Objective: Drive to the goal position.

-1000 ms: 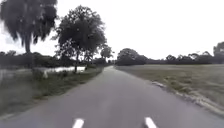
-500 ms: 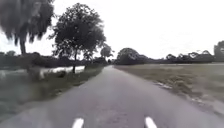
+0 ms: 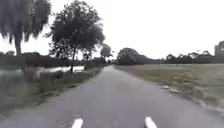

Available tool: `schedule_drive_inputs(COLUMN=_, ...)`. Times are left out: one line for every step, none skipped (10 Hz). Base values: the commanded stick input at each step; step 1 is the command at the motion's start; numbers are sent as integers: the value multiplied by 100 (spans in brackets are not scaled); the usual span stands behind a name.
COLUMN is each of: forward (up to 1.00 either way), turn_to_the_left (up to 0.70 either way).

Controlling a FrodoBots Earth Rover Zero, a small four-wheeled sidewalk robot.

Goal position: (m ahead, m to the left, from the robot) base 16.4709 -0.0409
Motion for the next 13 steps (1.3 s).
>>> schedule_drive_inputs(forward=85, turn_to_the_left=0)
schedule_drive_inputs(forward=85, turn_to_the_left=0)
schedule_drive_inputs(forward=85, turn_to_the_left=0)
schedule_drive_inputs(forward=85, turn_to_the_left=0)
schedule_drive_inputs(forward=85, turn_to_the_left=0)
schedule_drive_inputs(forward=85, turn_to_the_left=0)
schedule_drive_inputs(forward=85, turn_to_the_left=0)
schedule_drive_inputs(forward=85, turn_to_the_left=0)
schedule_drive_inputs(forward=85, turn_to_the_left=0)
schedule_drive_inputs(forward=85, turn_to_the_left=0)
schedule_drive_inputs(forward=85, turn_to_the_left=0)
schedule_drive_inputs(forward=85, turn_to_the_left=0)
schedule_drive_inputs(forward=85, turn_to_the_left=0)
